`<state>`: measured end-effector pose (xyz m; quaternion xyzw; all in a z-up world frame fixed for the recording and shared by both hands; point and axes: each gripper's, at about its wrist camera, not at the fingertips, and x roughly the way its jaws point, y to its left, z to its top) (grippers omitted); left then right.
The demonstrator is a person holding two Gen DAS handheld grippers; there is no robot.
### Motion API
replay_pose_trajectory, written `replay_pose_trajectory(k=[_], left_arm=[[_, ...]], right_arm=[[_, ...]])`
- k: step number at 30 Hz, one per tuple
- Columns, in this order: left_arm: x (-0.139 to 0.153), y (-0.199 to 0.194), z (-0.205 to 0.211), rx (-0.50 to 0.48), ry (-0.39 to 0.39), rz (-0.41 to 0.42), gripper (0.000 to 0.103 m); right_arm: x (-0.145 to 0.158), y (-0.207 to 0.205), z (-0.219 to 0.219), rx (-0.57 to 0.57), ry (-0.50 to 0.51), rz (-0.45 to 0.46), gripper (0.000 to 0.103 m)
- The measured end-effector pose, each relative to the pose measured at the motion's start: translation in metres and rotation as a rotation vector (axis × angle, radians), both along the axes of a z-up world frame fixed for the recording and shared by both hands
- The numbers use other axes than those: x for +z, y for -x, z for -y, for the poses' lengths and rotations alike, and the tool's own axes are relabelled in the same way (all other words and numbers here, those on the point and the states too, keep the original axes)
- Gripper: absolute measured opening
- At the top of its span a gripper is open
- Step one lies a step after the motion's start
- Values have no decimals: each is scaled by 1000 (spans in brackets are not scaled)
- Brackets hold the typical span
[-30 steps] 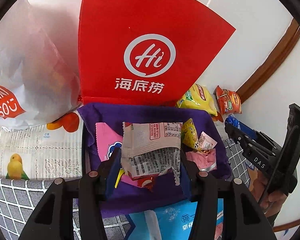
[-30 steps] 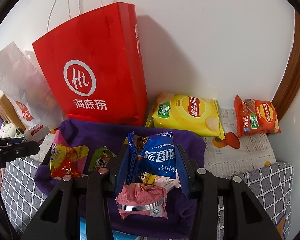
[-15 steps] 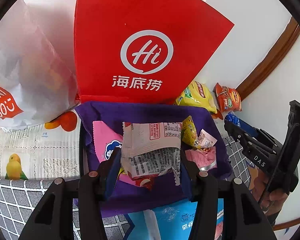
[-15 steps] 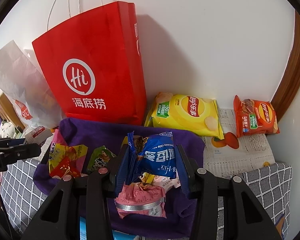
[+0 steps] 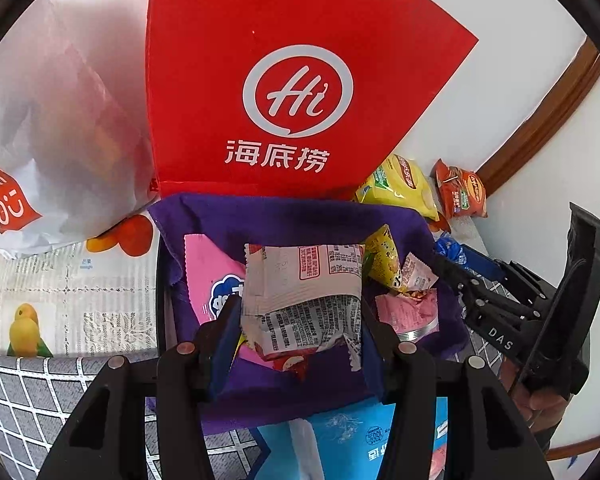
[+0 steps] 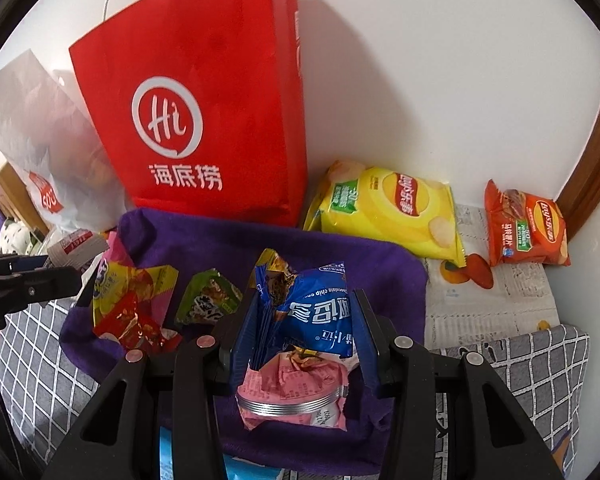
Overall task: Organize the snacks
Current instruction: 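Lift and carry the blue packet and white packet over the purple towel, then open the right tool to drop the blue packet while the left tool releases the white packet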
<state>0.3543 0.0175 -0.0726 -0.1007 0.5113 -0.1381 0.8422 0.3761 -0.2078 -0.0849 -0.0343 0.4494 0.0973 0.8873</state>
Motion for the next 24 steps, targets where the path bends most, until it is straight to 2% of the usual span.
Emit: replay_pose_trajectory(k=[24], left_arm=[[-20, -6, 17, -51, -31, -62, 52]], right_arm=[[-20, -4, -10, 33, 72, -59, 46]])
